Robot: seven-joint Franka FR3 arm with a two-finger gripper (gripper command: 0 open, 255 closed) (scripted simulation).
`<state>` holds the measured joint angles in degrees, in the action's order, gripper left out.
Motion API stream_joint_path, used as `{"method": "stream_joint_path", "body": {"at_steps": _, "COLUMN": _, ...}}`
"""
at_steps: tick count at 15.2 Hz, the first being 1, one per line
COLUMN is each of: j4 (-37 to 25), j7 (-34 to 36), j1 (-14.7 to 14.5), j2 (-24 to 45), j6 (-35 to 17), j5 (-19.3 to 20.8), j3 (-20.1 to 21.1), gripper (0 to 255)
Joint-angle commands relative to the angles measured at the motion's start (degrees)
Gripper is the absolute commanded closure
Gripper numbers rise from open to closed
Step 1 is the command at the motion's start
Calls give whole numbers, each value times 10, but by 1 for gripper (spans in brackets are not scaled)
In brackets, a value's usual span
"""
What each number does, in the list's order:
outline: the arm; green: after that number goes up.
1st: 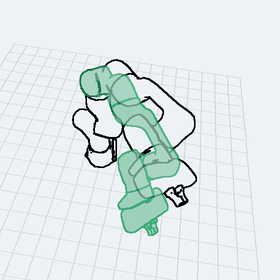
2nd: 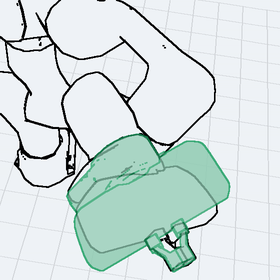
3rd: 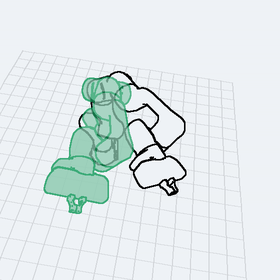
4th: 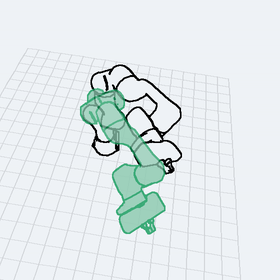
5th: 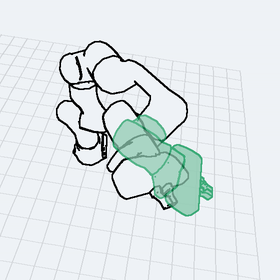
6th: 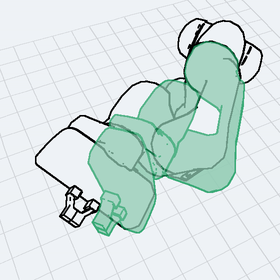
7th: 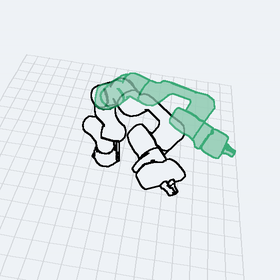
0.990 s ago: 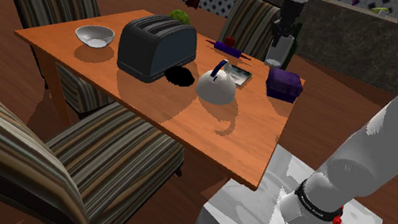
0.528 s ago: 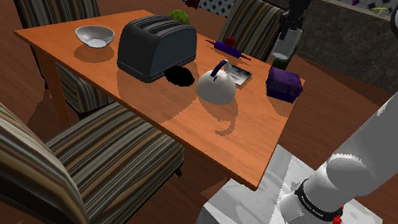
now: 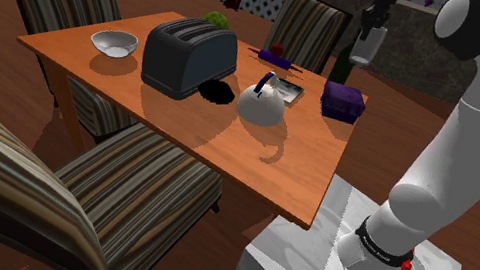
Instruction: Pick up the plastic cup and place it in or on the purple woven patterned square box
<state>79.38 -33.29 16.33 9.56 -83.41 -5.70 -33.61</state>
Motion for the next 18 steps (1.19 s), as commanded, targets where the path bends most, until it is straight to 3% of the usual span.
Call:
{"method": "stream_joint_path", "body": {"at_steps": 1, "j4": -45, "j7": -34, "j1": 27, "j2": 32, "j6": 20, "j5": -17, "j3": -12, "gripper": 255}}
{"method": "stream_joint_path", "body": {"at_steps": 3, "j4": -80, "j7": -54, "j1": 47, "j2": 56, "j6": 35, "j5": -31, "j3": -17, "gripper": 255}}
{"method": "stream_joint_path", "body": {"at_steps": 18, "j4": 85, "j7": -45, "j1": 22, "j2": 18, "j6": -98, "j5": -9, "j3": -12, "gripper": 255}}
